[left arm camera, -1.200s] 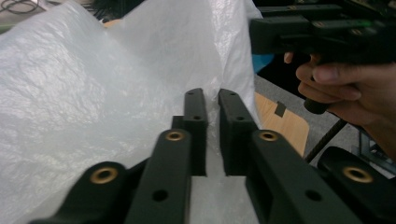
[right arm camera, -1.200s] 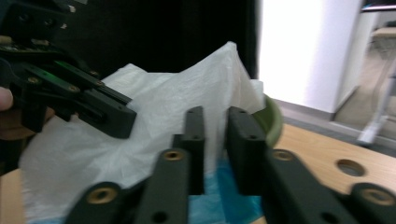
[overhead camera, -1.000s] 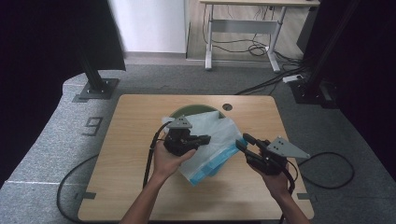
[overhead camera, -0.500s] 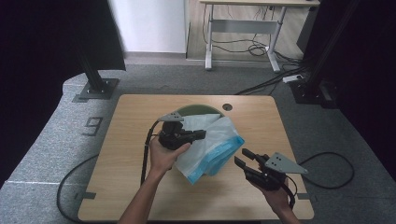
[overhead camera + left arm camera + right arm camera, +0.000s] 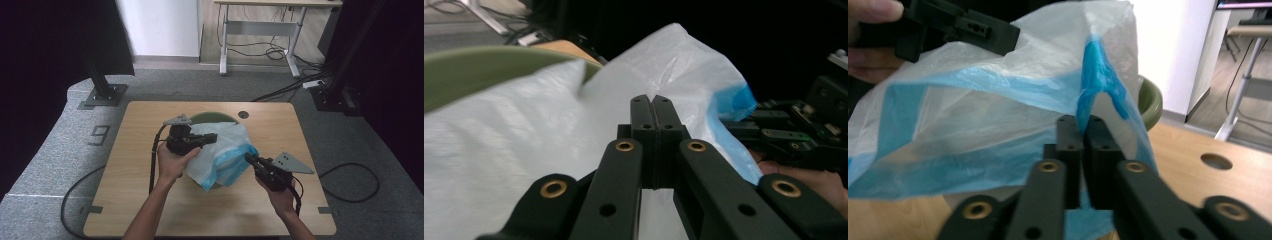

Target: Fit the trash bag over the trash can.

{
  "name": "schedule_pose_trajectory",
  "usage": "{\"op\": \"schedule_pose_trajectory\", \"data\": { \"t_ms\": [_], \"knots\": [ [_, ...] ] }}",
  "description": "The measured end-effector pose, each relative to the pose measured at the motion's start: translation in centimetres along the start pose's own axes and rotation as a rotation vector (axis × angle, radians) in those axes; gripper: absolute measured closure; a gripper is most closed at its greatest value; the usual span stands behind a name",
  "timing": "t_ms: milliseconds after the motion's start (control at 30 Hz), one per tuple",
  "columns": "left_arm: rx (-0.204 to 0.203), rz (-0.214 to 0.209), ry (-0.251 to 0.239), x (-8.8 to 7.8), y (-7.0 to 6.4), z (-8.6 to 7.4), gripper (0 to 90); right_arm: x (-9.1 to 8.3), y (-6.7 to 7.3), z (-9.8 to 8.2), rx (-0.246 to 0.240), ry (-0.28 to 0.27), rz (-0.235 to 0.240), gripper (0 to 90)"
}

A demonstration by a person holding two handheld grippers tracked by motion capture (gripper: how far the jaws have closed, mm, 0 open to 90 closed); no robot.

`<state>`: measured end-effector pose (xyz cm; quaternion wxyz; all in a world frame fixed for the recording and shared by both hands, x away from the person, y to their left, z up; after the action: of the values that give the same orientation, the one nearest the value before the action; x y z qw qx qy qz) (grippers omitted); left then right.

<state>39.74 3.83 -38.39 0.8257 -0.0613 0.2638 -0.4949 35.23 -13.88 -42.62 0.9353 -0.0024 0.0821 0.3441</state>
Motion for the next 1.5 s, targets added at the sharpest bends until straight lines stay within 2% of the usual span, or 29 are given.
{"op": "schedule_pose_trajectory", "data": {
  "t_ms": [67,133,300,333,367,400,433,467,567,767,800,1067,1367,1400,1467,1500],
  "knots": [
    [-0.007,0.003,-0.016,-0.1,0.2,0.2,90.0,0.0,-0.1,0.1,-0.005,-0.009,-0.004,88.4],
    [-0.005,0.021,-0.036,-0.5,0.7,0.5,90.0,0.1,-0.5,0.5,-0.039,-0.027,-0.035,88.6],
    [0.005,0.057,-0.071,-1.4,1.5,1.2,90.0,0.2,-1.1,0.8,-0.069,-0.015,-0.051,88.6],
    [0.011,0.075,-0.086,-1.7,1.8,1.4,90.0,0.1,-1.5,1.0,-0.092,-0.009,-0.069,88.6],
    [0.011,0.075,-0.086,-1.7,1.8,1.4,90.0,0.1,-1.7,1.1,-0.11,-0.009,-0.084,88.6],
    [0.015,0.082,-0.093,-2.0,1.9,1.5,90.0,0.1,-1.7,1.1,-0.11,-0.009,-0.084,88.6],
    [0.02,0.087,-0.096,-2.1,2.0,1.5,90.0,0.1,-2.0,1.2,-0.147,-0.01,-0.111,88.6],
    [0.027,0.095,-0.097,-2.3,2.1,1.5,90.0,0.1,-2.2,1.3,-0.163,-0.008,-0.124,88.6],
    [0.035,0.108,-0.097,-2.8,2.3,1.4,90.0,0.2,-2.8,1.6,-0.162,-0.004,-0.135,88.6],
    [0.033,0.133,-0.134,-4.2,2.8,1.7,90.0,0.2,-3.8,2.1,-0.154,-0.001,-0.155,88.6],
    [0.031,0.139,-0.143,-4.8,3.0,1.8,90.0,0.1,-4.2,2.7,-0.164,-0.007,-0.172,88.6],
    [0.027,0.165,-0.18,-6.7,3.4,1.9,90.0,-0.5,-5.0,4.8,-0.176,-0.047,-0.193,88.6],
    [0.023,0.166,-0.212,-8.2,3.6,2.3,90.0,-1.6,-5.6,5.9,-0.178,-0.081,-0.215,88.6],
    [0.023,0.149,-0.22,-8.2,3.3,2.5,90.0,-2.0,-6.0,6.4,-0.173,-0.097,-0.226,88.6],
    [0.035,0.151,-0.221,-8.3,3.0,2.6,90.0,-2.1,-6.1,6.7,-0.171,-0.102,-0.231,88.6],
    [0.044,0.153,-0.221,-8.3,2.8,2.7,90.0,-2.6,-6.5,7.3,-0.168,-0.118,-0.244,88.6]
  ]
}}
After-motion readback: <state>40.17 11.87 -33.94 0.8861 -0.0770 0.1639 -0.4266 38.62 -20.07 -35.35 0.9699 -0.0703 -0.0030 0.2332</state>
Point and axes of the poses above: each handheld gripper's, and its own axes: x roughly forward along the jaws, z roughly out of its top, y roughly to its left, the point moved 8 cm from there along x, roughly forward along the jaws, and after that the axes turned 1 degree about -z, right-handed, at the moved point
